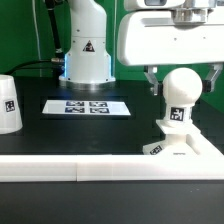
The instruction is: Assemble lamp
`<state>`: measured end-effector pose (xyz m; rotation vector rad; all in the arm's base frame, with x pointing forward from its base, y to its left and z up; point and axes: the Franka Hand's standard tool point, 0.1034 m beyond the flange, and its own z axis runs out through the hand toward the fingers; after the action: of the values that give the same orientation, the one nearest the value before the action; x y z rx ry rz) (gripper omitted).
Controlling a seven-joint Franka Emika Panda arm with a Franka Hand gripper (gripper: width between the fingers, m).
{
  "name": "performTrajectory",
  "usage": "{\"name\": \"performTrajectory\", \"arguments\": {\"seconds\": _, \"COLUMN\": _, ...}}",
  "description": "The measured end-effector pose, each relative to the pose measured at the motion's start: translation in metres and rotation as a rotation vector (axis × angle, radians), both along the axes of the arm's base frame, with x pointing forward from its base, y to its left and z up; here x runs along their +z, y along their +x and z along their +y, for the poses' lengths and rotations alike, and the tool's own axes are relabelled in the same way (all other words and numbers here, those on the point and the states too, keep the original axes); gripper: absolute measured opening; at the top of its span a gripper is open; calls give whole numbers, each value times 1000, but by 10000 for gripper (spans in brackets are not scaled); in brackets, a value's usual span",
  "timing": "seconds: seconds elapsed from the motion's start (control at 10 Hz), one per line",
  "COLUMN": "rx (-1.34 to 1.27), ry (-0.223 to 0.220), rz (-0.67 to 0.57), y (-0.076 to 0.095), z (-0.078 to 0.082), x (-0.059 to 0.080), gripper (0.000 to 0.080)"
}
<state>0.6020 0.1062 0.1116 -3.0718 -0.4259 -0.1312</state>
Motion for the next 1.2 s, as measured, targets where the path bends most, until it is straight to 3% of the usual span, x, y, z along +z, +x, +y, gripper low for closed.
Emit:
{"name": "performTrajectory", "arguments": {"seconds": 0.5, "rx": 399, "ry": -63, "rz": -17, "y": 2, "z": -10, "x": 1, "gripper": 698}}
{"name": "performTrajectory", "arguments": {"seconds": 1.2, "rx": 715, "ry": -132, "rz": -17, "y": 13, "z": -2, "x": 2, "gripper": 698}}
